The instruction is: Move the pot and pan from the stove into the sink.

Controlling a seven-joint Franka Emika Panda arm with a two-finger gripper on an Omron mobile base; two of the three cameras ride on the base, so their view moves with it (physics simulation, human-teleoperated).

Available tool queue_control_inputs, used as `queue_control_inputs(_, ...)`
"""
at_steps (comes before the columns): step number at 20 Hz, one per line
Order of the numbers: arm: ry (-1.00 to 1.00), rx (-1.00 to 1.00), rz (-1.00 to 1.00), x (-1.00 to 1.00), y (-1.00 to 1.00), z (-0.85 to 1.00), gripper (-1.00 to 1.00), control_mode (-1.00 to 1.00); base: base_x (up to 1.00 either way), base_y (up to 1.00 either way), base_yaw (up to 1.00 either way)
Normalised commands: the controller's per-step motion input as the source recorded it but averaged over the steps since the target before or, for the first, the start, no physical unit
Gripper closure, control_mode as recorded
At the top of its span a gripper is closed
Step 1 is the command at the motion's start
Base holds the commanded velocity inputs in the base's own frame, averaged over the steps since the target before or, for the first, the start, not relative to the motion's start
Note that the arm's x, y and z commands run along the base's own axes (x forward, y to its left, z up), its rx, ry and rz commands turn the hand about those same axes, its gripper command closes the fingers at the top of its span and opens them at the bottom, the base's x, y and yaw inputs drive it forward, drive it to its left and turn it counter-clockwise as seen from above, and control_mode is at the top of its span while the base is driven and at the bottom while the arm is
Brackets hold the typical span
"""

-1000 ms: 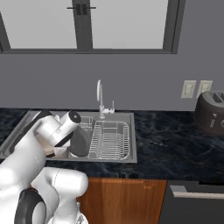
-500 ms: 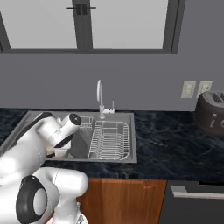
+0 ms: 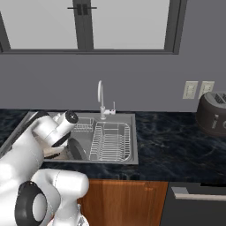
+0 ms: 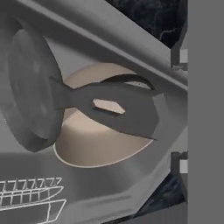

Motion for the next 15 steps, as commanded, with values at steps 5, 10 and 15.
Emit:
queue_control_inputs(5, -0.05, 0.0, -0.13, -0.19, 0.21, 0.71, -1.0, -1.0, 0.0, 0.0, 0.0)
queue_control_inputs(10, 0.0, 0.0, -0.11, -0.56, 0.0, 0.57, -1.0, -1.0, 0.0, 0.0, 0.0)
queue_control_inputs(15, -0.06, 0.02, -0.11, -0.59, -0.01, 0.62, -1.0, -1.0, 0.0, 0.0, 0.0)
